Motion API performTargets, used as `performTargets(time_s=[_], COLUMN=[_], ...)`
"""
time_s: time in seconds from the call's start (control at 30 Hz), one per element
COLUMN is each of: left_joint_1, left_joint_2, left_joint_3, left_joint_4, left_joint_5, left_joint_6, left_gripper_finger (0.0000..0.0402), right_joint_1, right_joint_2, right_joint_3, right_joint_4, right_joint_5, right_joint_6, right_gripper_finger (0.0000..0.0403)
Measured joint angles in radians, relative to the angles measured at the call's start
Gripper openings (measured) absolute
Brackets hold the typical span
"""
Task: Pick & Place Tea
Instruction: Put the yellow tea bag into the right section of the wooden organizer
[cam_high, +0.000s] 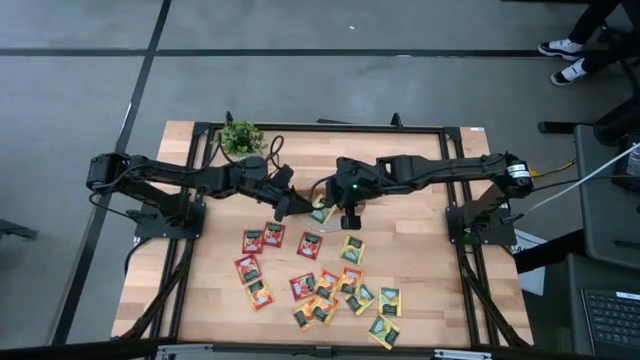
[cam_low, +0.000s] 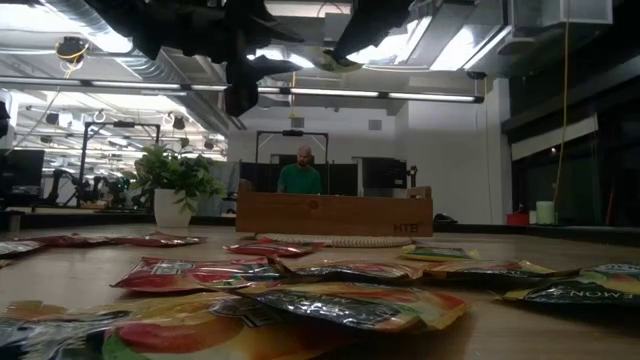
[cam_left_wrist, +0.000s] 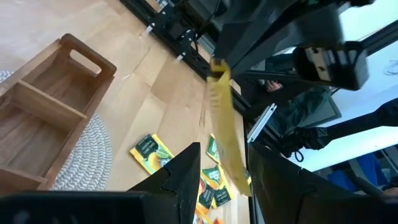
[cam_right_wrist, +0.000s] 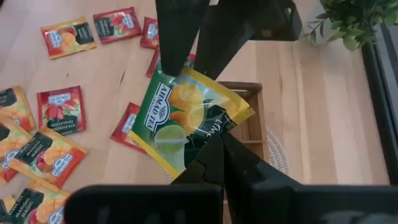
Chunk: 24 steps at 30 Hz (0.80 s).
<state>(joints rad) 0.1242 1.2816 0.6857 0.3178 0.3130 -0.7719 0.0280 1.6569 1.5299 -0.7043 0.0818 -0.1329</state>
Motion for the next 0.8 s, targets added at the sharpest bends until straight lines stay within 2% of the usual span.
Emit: performTargets(time_s=[0.2, 0.27, 0.37, 0.43, 0.63, 0.8], left_joint_1=[0.0, 0.0, 0.0, 0.0, -0.004, -0.015], left_joint_2=[0.0, 0.0, 0.0, 0.0, 0.0, 0.0], left_joint_3=[0.0, 0.0, 0.0, 0.0, 0.0, 0.0], left_joint_4=[-0.014, -0.012, -0.008, -0.008, -0.008, -0.009], left_joint_5=[0.0, 0.001, 0.001, 0.003, 0.003, 0.002], left_joint_6=[0.011, 0.029, 0.066, 0.076, 0.097, 0.112], left_gripper_finger=[0.0108, 0.0084, 0.0027, 0.001, 0.0003, 0.0002], right_joint_1=[0.0, 0.0, 0.0, 0.0, 0.0, 0.0], right_joint_2=[0.0, 0.0, 0.0, 0.0, 0.0, -0.002], right_joint_3=[0.0, 0.0, 0.0, 0.0, 0.001, 0.078], right_joint_4=[0.008, 0.01, 0.024, 0.03, 0.035, -0.063], right_joint_5=[0.0, 0.001, 0.002, 0.002, 0.003, -0.006], right_joint_6=[0.024, 0.024, 0.03, 0.047, 0.05, 0.038], right_gripper_finger=[0.0, 0.0, 0.0, 0.0003, 0.0043, 0.0101])
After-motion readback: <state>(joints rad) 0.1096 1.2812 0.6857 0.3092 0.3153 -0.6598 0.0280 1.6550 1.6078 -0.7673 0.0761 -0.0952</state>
